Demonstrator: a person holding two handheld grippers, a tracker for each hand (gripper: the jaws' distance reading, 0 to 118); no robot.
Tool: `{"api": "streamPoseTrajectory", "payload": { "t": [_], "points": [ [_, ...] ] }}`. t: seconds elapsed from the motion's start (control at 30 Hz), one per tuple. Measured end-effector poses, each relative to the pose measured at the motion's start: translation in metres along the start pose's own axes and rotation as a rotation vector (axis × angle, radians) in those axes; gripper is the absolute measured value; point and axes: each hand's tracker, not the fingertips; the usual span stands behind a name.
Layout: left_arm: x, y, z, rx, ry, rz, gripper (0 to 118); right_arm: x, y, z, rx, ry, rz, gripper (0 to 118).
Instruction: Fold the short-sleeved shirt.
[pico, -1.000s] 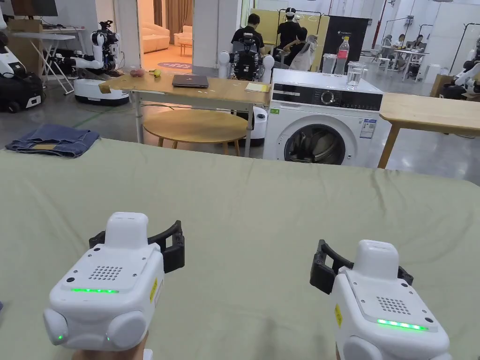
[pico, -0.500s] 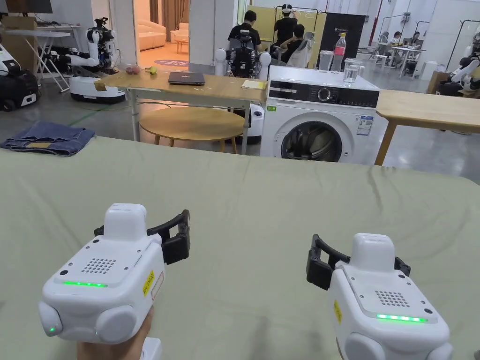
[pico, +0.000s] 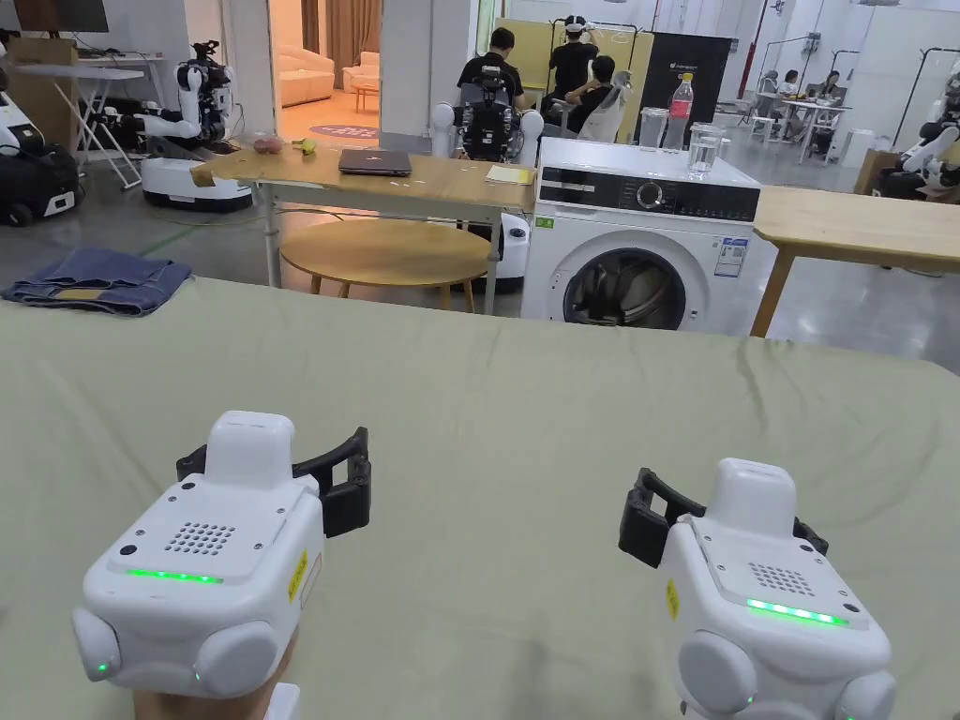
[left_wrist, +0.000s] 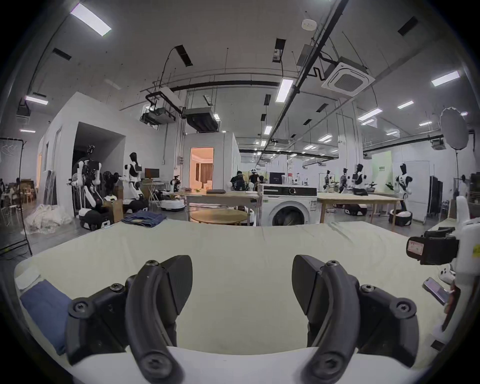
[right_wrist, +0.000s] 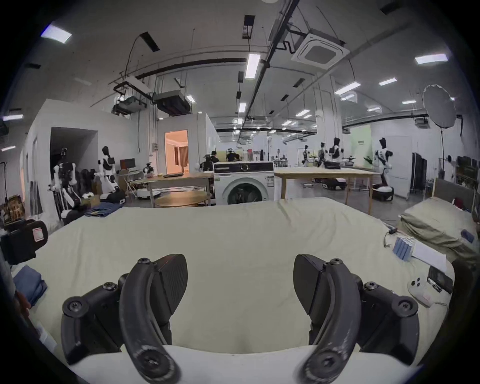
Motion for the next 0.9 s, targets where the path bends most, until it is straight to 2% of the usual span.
{"api": "streamPoseTrajectory", "payload": {
  "t": [0.2, 0.3, 0.4, 0.63, 0.9],
  "points": [
    [0.002, -0.001, 0.0, -0.02, 0.014, -0.006, 79, 0.004, 0.007, 0.001, -0.043, 0.09, -0.111, 86],
    [0.002, -0.002, 0.001, -0.021, 0.022, 0.001, 79, 0.007, 0.009, -0.001, -0.066, 0.103, -0.148, 86],
    [0.002, -0.003, 0.002, -0.016, 0.032, 0.007, 79, 0.006, 0.01, -0.003, -0.09, 0.092, -0.146, 86],
    [0.002, -0.002, 0.0, -0.024, 0.035, -0.039, 79, -0.004, 0.006, -0.009, -0.1, 0.001, -0.067, 86],
    [-0.001, -0.002, -0.002, -0.046, 0.026, -0.045, 79, -0.003, 0.003, -0.012, -0.107, -0.007, -0.051, 86]
  ]
}}
